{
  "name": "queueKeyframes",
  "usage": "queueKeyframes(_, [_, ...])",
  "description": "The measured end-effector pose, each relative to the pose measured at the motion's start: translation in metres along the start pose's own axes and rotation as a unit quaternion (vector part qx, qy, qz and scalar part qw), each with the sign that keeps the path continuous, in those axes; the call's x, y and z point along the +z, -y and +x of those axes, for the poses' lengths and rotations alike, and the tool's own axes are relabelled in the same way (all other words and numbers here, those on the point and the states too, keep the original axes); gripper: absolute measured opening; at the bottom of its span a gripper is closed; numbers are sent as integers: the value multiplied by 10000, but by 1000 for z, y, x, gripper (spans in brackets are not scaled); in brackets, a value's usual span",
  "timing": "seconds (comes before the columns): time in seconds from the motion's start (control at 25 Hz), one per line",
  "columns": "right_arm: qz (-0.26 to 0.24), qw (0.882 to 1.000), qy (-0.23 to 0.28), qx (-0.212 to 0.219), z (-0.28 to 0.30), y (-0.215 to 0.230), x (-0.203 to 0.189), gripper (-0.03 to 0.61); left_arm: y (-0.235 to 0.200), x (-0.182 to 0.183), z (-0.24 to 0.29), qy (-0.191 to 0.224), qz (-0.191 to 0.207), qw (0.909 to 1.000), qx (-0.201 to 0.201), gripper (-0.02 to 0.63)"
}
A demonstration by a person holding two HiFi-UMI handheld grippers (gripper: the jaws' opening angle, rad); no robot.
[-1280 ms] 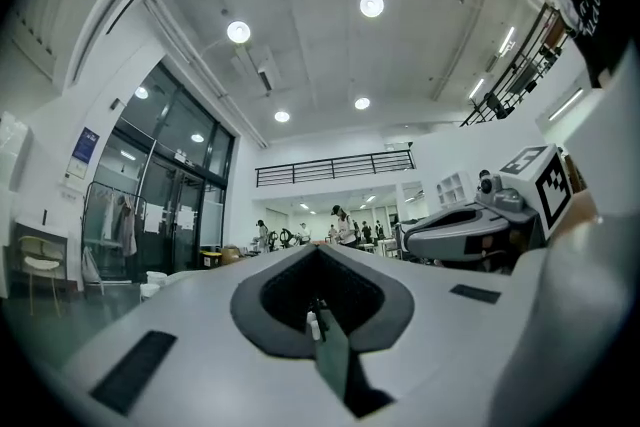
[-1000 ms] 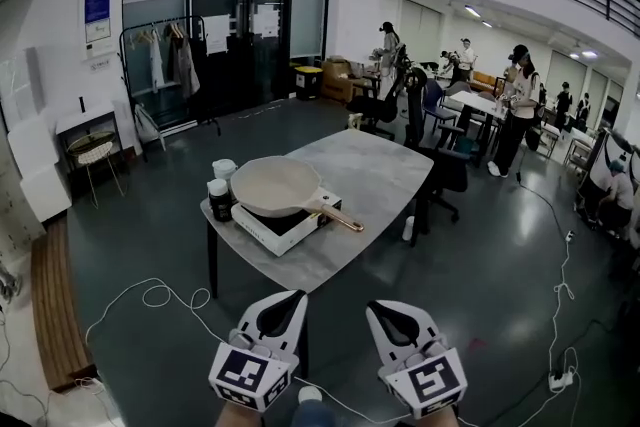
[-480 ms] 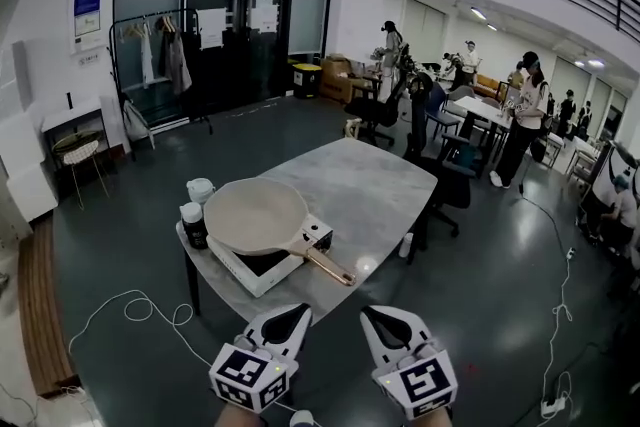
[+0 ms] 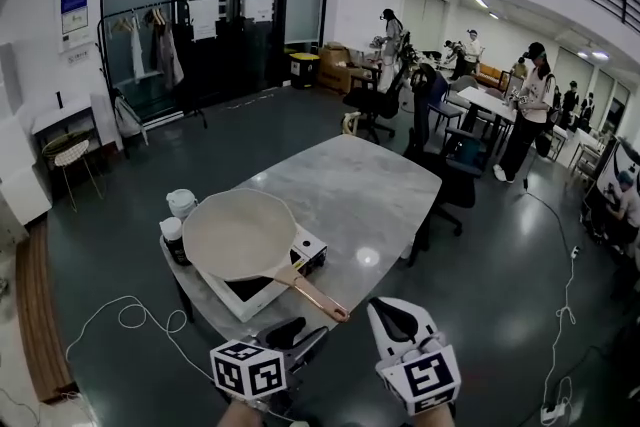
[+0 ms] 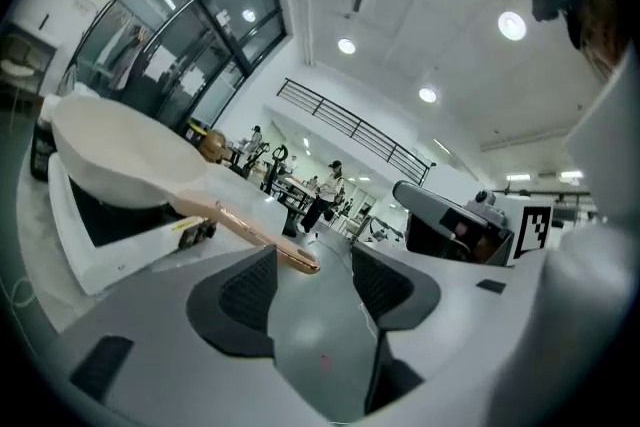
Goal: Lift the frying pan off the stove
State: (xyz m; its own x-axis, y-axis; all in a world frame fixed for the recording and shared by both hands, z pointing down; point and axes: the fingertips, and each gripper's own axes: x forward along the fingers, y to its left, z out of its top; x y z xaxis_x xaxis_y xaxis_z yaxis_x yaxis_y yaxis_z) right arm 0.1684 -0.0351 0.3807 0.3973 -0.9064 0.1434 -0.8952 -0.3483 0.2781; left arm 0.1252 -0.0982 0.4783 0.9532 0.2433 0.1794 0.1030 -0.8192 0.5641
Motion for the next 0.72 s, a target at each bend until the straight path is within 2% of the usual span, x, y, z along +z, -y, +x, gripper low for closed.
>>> queueKeyframes(0.12, [13, 10000, -9, 75, 11, 10, -3, 26, -10, -10, 15, -29, -967, 9953, -84, 270])
queueKeyframes(0.28, [31, 9993, 49, 359, 32, 28, -8, 26, -14, -15, 37, 120, -1950, 9805, -219, 299])
queueKeyframes(0.36, [63, 9985, 105, 536, 45, 40, -13, 26, -14, -20, 49, 211, -2204, 9749, -230, 301])
queueKeyframes(0.52, [150, 9952, 100, 958, 77, 57, -18, 26, -9, -21, 65, 499, -2448, 9674, -407, 299])
queueKeyframes(0.56, [144, 9939, 106, 1091, 85, 60, -20, 26, -11, -22, 66, 601, -2516, 9653, -362, 279])
queueKeyframes(0.64, [101, 9906, 115, 1361, 100, 65, -25, 26, -17, -24, 66, 807, -2659, 9604, -199, 167])
queueKeyframes(0.72, [113, 9857, 167, 1671, 113, 65, -27, 26, -14, -22, 67, 1090, -3013, 9468, -294, 158])
